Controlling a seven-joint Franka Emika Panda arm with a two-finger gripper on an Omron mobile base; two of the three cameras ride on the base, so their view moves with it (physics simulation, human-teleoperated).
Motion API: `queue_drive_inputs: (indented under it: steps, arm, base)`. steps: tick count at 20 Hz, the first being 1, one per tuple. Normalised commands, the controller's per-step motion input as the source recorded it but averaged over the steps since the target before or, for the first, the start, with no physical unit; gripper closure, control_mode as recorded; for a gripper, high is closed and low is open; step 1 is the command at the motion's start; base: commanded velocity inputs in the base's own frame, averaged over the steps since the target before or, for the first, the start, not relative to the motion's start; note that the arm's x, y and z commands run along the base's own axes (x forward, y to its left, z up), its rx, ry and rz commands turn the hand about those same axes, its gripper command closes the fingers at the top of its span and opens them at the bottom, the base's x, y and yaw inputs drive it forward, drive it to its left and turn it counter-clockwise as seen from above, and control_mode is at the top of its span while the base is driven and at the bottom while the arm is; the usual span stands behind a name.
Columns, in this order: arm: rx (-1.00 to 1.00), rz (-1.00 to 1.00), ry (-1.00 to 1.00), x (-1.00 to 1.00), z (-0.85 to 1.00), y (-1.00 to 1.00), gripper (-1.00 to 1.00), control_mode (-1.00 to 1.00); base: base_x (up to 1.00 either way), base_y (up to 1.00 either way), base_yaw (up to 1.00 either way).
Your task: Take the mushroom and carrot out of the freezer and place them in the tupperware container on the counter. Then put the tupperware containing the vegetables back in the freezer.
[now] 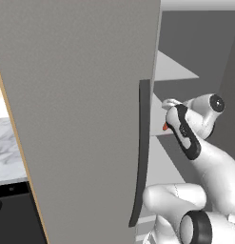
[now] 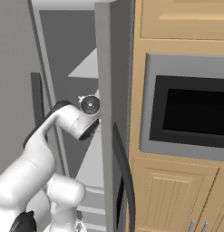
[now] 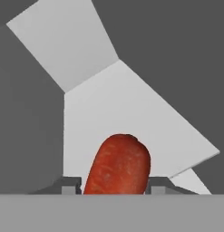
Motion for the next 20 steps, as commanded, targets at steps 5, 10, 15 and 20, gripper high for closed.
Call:
queue_drive_inputs:
  steps: [5,10,15,20]
  arm:
    - [0.0,-0.03,0.01,-1.0,0.88,0.0,1.0,-1.0]
    - [0.0,-0.06,0.13,-1.0,0.27,0.0,1.0,-1.0]
    - [0.0,-0.07,0.24,-0.7,0.02,0.07,1.0,-1.0]
    - [0.0,-0.05,0.22,-0.3,0.13,0.14,1.0,-1.0]
  base:
    - [0.0,0.0,0.0]
    - [0.0,0.0,0.0]
    - [0.0,0.0,0.0]
    - [0.0,0.0,0.0]
